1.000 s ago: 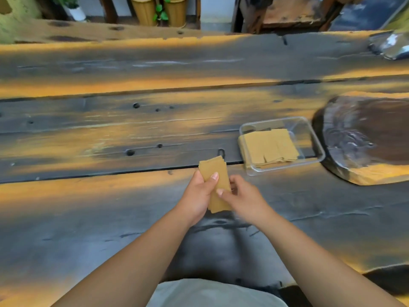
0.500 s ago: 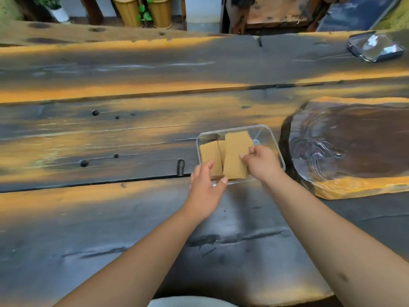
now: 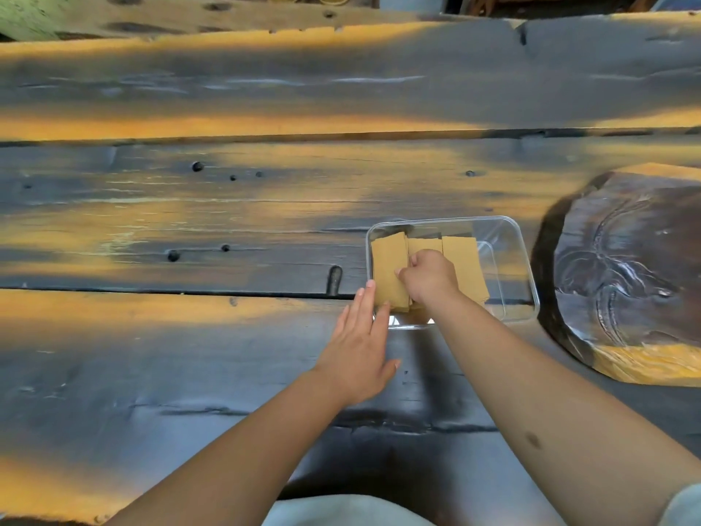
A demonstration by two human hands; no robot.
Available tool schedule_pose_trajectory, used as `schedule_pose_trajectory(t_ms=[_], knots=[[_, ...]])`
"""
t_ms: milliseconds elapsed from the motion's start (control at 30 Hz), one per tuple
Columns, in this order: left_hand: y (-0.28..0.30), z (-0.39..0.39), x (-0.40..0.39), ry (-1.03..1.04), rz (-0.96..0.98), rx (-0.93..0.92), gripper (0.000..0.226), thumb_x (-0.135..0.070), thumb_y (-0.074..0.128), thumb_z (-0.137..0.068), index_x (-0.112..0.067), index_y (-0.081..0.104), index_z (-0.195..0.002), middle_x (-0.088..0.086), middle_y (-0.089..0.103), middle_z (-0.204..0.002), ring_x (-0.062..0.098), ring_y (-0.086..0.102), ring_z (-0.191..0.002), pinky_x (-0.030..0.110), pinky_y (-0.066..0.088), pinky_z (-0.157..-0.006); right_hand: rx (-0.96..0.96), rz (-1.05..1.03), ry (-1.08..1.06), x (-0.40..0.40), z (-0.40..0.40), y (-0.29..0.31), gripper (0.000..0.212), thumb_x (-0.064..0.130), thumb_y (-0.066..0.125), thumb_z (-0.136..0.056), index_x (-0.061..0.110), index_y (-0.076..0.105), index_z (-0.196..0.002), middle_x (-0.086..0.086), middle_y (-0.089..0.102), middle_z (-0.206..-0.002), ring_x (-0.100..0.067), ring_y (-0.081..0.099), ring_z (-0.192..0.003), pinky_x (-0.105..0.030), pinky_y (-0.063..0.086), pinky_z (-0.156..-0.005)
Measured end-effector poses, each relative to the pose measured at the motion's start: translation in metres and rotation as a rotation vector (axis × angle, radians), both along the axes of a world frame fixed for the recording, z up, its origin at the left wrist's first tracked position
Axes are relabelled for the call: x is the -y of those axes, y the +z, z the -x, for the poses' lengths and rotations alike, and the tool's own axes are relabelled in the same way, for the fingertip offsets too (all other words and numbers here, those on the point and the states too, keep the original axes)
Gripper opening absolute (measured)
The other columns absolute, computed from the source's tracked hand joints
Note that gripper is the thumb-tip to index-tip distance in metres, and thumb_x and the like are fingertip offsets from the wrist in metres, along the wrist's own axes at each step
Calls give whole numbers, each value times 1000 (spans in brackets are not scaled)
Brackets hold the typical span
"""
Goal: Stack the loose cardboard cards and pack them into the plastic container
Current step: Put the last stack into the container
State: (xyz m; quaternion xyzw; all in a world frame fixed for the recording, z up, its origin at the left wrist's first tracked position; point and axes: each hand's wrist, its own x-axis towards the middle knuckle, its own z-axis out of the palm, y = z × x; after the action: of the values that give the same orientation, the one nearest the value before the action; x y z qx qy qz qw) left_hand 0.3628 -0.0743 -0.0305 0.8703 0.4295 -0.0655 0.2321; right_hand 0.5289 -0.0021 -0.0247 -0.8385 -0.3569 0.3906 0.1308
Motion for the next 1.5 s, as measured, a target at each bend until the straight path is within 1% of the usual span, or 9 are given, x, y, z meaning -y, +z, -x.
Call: schedule_pose_trajectory(t_ms=[167,267,500,633,767,867,1000,1133,1500], knots=[[2,-3,2,-7,25,-26,85,-47,50,-91,-9,4,-151,16,-34,-152,29,-25,-143,43,-2,-118,105,-100,64,8,5,-2,6,20,62,-86,13,63,-86,-8,67,-92,-29,59,-87,-26,39,-66],[3,-4,2,-9,30,-36,84,-48,50,-91,-9,5,-150,17,-33,-152,29,-26,-143,45,2,-119,149,-181,80,13,6,-4,24,18,64,-86,10,63,-109,-11,59,-109,-29,57,-97,-27,37,-70],[-1,-4,1,-11,44,-29,87,-50,49,-89,-11,3,-150,16,-34,-152,27,-28,-142,47,6,-119,99,-172,6,19,2,-5,30,24,63,-88,5,60,-112,-14,65,-113,-32,59,-105,-32,45,-80],[-3,-4,1,-16,40,-27,88,-50,49,-88,-11,2,-150,16,-34,-152,27,-28,-142,47,6,-119,54,-154,54,19,6,-5,18,23,60,-87,9,63,-99,-9,68,-96,-24,56,-83,-26,40,-67],[-4,-2,1,-20,37,-27,89,-50,50,-87,-13,1,-151,15,-35,-152,27,-29,-142,47,5,-119,41,-149,105,19,6,-1,18,22,60,-86,10,62,-100,-8,68,-93,-27,61,-86,-27,41,-65],[-6,0,1,-29,36,-12,89,-49,51,-87,-16,-3,-150,12,-38,-151,25,-30,-141,45,0,-118,55,-195,215,24,2,2,38,21,65,-80,10,55,-115,-10,63,-107,-28,57,-100,-29,42,-73],[-9,4,1,-44,39,-2,91,-47,52,-86,-18,-6,-150,9,-43,-148,23,-33,-139,43,-5,-116,199,-210,557,28,-5,3,94,32,75,-73,17,21,-148,-6,29,-149,-29,27,-134,-37,29,-108],[-10,6,0,-59,27,10,90,-47,52,-87,-20,-6,-149,11,-39,-150,23,-32,-140,42,-5,-116,403,-145,758,20,-9,-1,110,51,77,-63,29,10,-147,-5,22,-146,-28,26,-129,-41,31,-100],[-12,11,-2,-83,14,9,94,-48,51,-88,-23,-16,-148,9,-44,-147,19,-41,-134,42,-4,-116,519,-222,871,18,-9,-14,87,46,75,-65,28,29,-136,-5,31,-135,-26,36,-114,-37,35,-88]])
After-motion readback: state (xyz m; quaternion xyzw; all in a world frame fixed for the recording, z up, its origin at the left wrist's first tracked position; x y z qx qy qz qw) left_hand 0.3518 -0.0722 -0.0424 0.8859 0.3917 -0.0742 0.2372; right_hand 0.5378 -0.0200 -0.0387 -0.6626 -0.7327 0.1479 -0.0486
